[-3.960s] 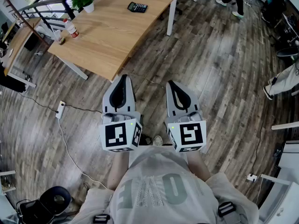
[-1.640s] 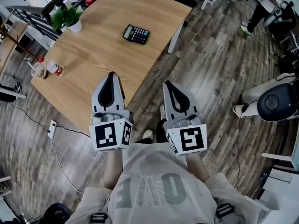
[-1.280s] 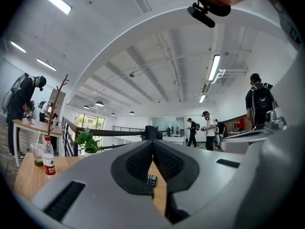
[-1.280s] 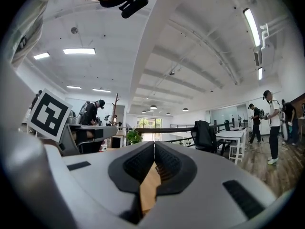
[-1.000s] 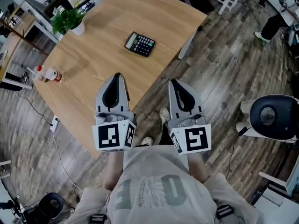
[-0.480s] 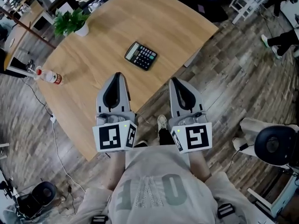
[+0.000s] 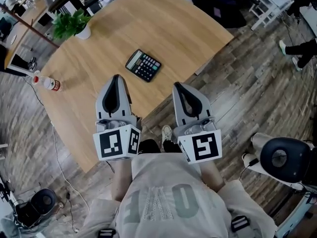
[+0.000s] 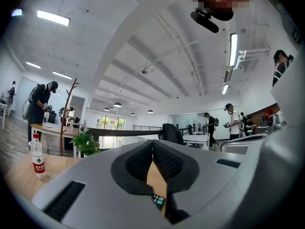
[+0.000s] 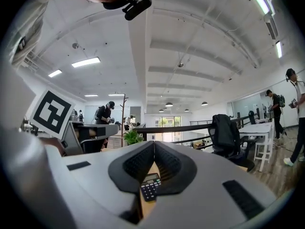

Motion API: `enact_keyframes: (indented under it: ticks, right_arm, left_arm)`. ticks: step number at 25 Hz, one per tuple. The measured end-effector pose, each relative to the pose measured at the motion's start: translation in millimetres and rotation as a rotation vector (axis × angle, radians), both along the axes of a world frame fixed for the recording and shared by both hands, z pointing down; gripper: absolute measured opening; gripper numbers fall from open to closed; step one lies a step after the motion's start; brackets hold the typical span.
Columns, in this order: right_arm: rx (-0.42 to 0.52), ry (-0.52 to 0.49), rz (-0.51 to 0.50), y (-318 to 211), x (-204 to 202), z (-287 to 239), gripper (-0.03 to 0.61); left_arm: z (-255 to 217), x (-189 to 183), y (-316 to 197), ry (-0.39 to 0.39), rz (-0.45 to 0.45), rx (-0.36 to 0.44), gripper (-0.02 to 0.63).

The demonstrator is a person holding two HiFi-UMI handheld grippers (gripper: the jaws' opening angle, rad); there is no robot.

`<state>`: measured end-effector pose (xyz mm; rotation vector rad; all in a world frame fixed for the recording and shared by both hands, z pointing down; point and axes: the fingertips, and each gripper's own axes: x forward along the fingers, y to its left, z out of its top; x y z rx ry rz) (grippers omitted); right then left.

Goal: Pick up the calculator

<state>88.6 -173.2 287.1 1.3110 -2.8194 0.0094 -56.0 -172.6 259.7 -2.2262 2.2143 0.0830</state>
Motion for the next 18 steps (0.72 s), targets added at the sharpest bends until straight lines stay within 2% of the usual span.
enact_keyframes:
  ticks: [12,18]
  right_arm:
    - [-0.028,-0.032,-0.022,-32,-24,7,0.018]
    - [-0.008,-0.011,-0.021,-48,-31,0,0.018]
  left_arm:
    - [17,-10,-23,0.002,0.005,-0.068,0.009]
    - [10,-19,-56,0.018,0.032,-0.05,0.009]
